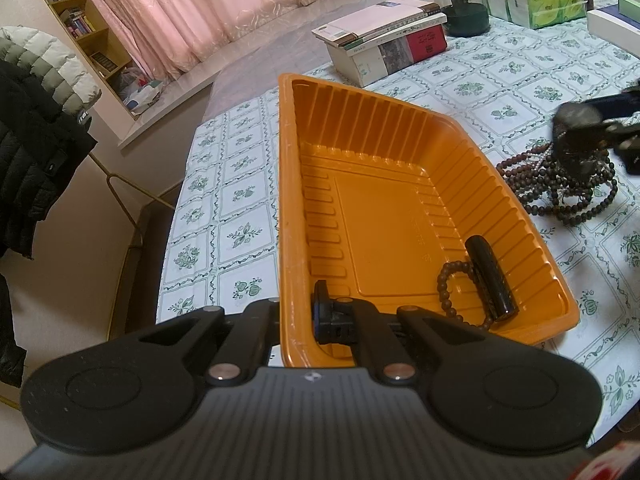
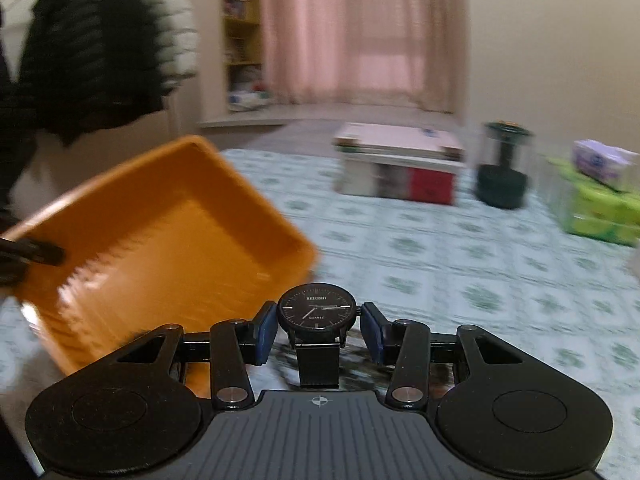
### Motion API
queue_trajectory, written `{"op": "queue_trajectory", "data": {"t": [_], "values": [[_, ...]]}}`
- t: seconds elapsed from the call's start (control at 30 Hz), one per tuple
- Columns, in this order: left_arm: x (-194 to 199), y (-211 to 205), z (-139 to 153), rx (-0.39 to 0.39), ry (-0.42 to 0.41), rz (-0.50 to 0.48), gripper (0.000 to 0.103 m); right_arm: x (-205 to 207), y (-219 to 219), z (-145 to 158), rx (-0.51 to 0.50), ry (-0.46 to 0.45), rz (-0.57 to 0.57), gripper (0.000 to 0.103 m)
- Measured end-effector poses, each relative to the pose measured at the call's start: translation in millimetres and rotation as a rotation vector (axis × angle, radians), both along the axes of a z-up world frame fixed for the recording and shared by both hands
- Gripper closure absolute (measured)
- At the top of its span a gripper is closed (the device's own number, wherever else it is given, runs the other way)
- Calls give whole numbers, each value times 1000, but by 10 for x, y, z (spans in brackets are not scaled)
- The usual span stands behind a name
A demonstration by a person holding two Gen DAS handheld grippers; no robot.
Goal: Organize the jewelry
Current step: 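Carry the wristwatch into the tray and open the right gripper, then grasp a small gold trinket from the tablecloth with the right gripper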
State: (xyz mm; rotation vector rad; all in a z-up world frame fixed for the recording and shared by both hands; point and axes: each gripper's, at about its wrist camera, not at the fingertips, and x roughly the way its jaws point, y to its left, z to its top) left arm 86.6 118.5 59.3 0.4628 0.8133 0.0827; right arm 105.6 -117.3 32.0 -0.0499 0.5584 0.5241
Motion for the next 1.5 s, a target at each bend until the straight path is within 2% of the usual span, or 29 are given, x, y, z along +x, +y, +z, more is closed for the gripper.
{"op": "queue_trajectory", "data": {"t": [0.2,0.33,0.53,0.8,0.93,1.17,1.3,1.5], "values": [[-4,5,2,-2,-3,-6,100,-12,490,8,35,19,138,58],[-15,19,-4,-6,-4,-7,100,-30,678,-68,31,42,171,58],[-20,25,-9,-7,-4,-8,100,-11,759,-214,20,88,202,58],[-17,31,-10,-7,-4,-9,100,-52,805,-253,28,98,236,58],[-13,21,-10,-6,-4,-9,101,-131,791,-205,27,58,262,47],[-11,19,-5,-9,-4,-12,100,-156,518,-246,3,60,185,47],[-13,21,-6,-9,-4,-12,100,-149,205,-335,-2,91,94,47],[-13,21,-6,-9,-4,-12,100,-128,-324,-519,-62,123,-55,47]]}}
